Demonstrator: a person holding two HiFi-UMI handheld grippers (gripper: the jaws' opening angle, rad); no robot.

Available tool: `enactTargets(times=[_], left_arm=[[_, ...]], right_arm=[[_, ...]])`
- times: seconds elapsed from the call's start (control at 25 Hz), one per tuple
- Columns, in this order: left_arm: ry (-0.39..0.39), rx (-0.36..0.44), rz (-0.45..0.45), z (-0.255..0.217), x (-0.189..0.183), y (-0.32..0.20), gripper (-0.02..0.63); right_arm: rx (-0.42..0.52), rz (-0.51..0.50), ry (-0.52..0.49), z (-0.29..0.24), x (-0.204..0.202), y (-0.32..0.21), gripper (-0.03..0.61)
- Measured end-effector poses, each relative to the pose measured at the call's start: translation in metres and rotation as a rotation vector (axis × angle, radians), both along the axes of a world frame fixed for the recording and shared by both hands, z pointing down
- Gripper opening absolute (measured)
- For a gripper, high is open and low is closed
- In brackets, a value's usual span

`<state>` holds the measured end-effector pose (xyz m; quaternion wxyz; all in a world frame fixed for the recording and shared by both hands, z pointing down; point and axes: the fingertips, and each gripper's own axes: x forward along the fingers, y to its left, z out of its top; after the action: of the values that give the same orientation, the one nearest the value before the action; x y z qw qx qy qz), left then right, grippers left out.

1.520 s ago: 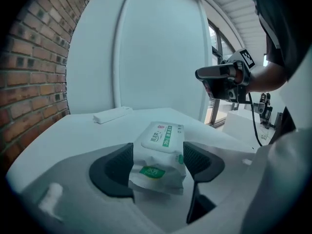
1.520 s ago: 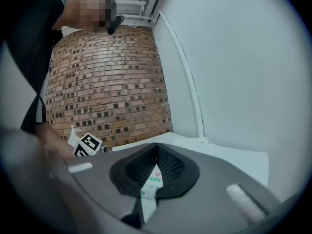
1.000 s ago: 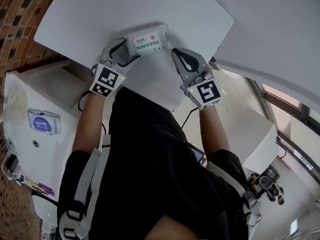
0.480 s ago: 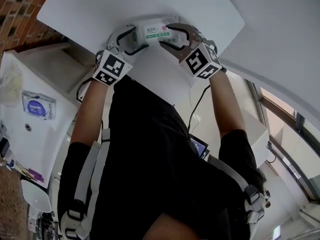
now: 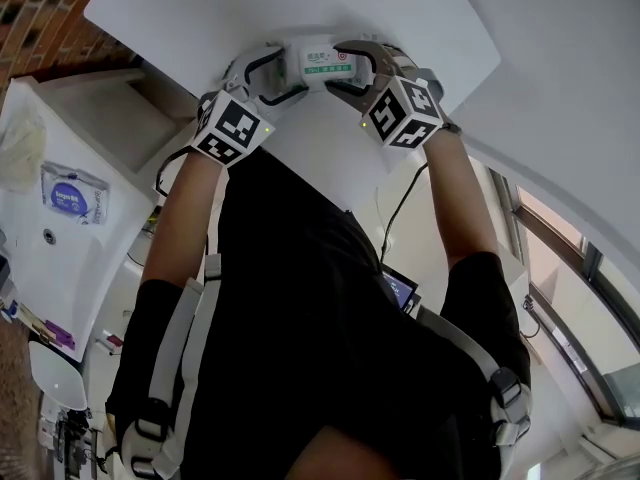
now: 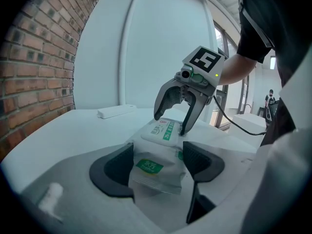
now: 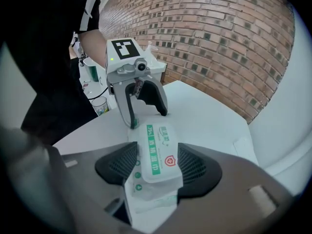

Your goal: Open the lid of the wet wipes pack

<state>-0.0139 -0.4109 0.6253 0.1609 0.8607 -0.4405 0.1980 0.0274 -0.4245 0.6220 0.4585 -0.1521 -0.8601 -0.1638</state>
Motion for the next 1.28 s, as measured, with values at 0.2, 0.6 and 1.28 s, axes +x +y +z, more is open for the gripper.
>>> enactTargets(times=[0.2,0.6,1.28], left_arm=[[0.0,0.006,0.0,0.001,0.001,-0.002,0.328],[-0.003,-0.012,-0.008,0.0,0.001,-0.001,0.325],[-0.005,-0.027,0.018,0.002,0.002,-0.001,0.327]], right_arm=[[-0.075,-0.016,0.039,0.003,-0.001,-0.001,0.259],[-0.243,-0.016,0.08,-0.005,-0.007,-0.002,0.255],[-0.355,-0.024,0.111,-0.011,-0.005,0.0,0.286]])
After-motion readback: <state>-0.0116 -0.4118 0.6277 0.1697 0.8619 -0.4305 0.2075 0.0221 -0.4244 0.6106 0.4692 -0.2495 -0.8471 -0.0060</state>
